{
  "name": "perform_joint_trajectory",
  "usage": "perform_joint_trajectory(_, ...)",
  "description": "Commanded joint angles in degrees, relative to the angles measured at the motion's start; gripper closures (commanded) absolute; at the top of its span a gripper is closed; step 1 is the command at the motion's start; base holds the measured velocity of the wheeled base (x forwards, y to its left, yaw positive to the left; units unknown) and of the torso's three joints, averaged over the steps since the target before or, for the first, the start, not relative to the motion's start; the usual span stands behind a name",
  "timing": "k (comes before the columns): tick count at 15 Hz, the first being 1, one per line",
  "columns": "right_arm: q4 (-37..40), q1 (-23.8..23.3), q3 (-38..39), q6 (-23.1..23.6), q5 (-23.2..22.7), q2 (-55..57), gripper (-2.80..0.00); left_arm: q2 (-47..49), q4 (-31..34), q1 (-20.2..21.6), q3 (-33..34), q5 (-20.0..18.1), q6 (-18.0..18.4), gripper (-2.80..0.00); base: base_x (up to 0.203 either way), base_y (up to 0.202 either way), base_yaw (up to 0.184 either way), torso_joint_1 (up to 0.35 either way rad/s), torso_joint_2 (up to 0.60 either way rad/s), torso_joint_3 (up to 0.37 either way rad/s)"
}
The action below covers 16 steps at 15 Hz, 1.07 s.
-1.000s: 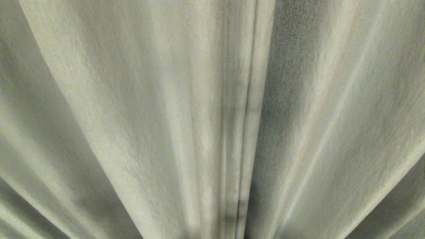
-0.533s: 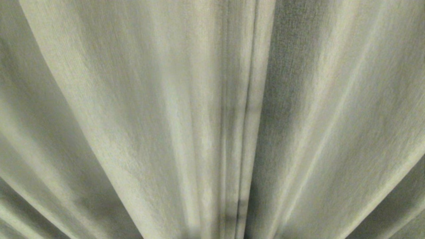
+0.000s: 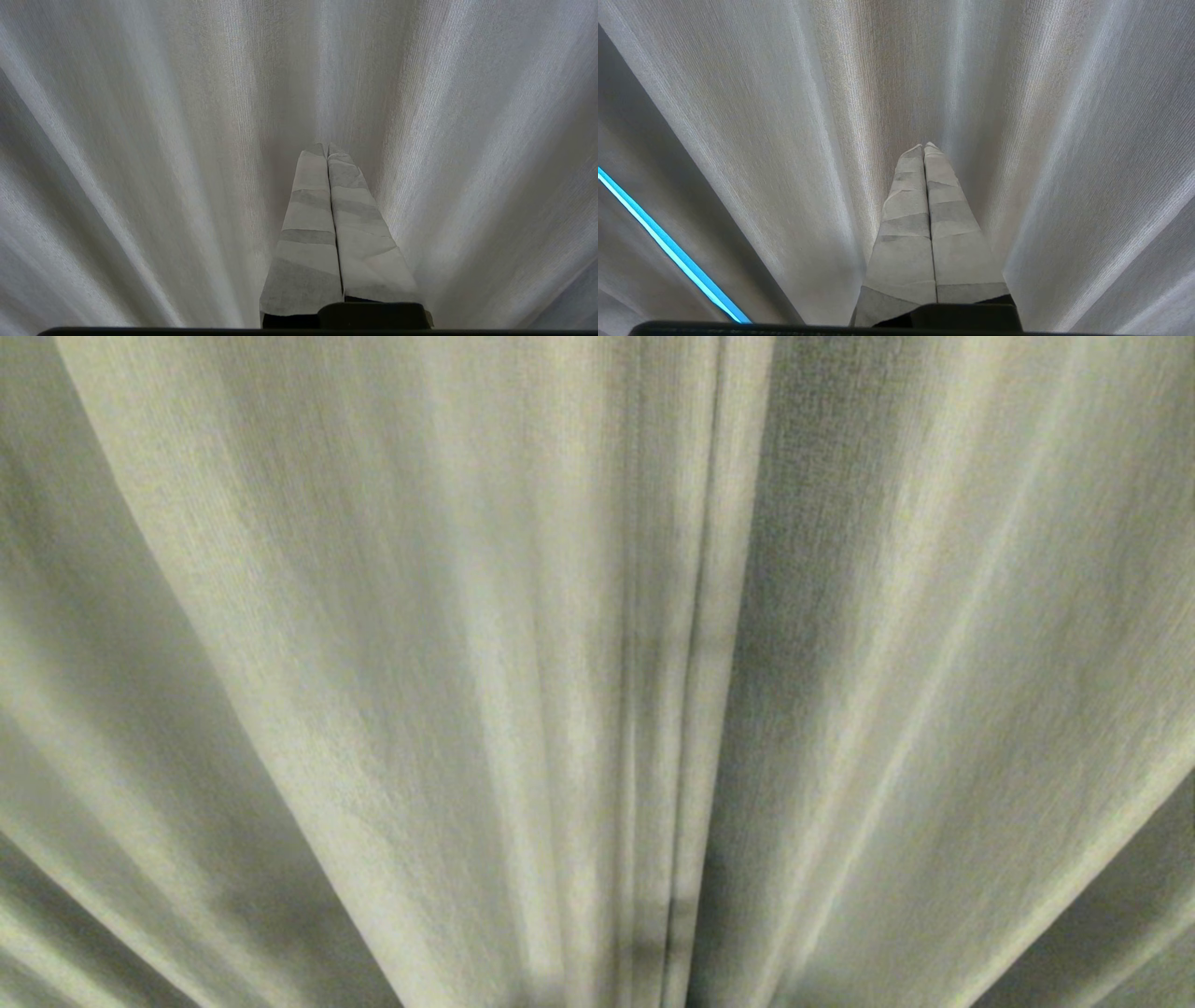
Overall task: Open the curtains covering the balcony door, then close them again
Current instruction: Pull the outer curtains open on both sides
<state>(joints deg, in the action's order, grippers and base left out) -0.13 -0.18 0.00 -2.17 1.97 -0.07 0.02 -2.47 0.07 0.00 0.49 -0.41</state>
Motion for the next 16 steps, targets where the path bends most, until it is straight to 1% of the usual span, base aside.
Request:
perform_joint_trajectory(1, 0.0, 0.0, 0.0, 0.0, 0.0, 0.1, 0.0, 0.1, 0.0, 0.0, 0.0, 0.0, 0.1, 0.0, 0.0, 0.0, 0.0, 0.0, 0.0, 0.0)
perform_joint_trajectory(5, 0.0, 0.0, 0.0, 0.0, 0.0, 0.1, 0.0, 0.1, 0.0, 0.0, 0.0, 0.0, 0.0, 0.0, 0.0, 0.0, 0.0, 0.0, 0.0, 0.0)
perform_joint_trajectory(7, 0.0, 0.0, 0.0, 0.0, 0.0, 0.1, 0.0, 0.0, 0.1, 0.0, 0.0, 0.0, 0.5, 0.0, 0.0, 0.0, 0.0, 0.0, 0.0, 0.0)
perform_joint_trajectory(8, 0.0, 0.0, 0.0, 0.0, 0.0, 0.1, 0.0, 0.0, -0.3, 0.0, 0.0, -0.1, 0.1, 0.0, 0.0, 0.0, 0.0, 0.0, 0.0, 0.0)
perform_joint_trajectory(10, 0.0, 0.0, 0.0, 0.0, 0.0, 0.1, 0.0, 0.1, 1.2, 0.0, -3.1, -1.4, -0.1, 0.0, 0.0, 0.0, 0.0, 0.0, 0.0, 0.0)
perform_joint_trajectory(12, 0.0, 0.0, 0.0, 0.0, 0.0, 0.1, 0.0, 0.4, 1.8, 0.0, -5.9, -4.2, -0.1, 0.0, 0.0, 0.0, 0.0, 0.0, 0.0, 0.0)
perform_joint_trajectory(14, 0.0, 0.0, 0.0, 0.0, 0.0, 0.1, 0.0, 2.4, 1.9, 0.0, -9.1, -6.2, -0.2, 0.0, 0.0, 0.0, 0.0, 0.0, 0.0, 0.0)
perform_joint_trajectory(16, 0.0, 0.0, 0.0, 0.0, 0.0, 0.1, 0.0, 5.9, 1.8, 0.0, -11.7, -6.5, -0.2, 0.0, 0.0, 0.0, 0.0, 0.0, 0.0, 0.0)
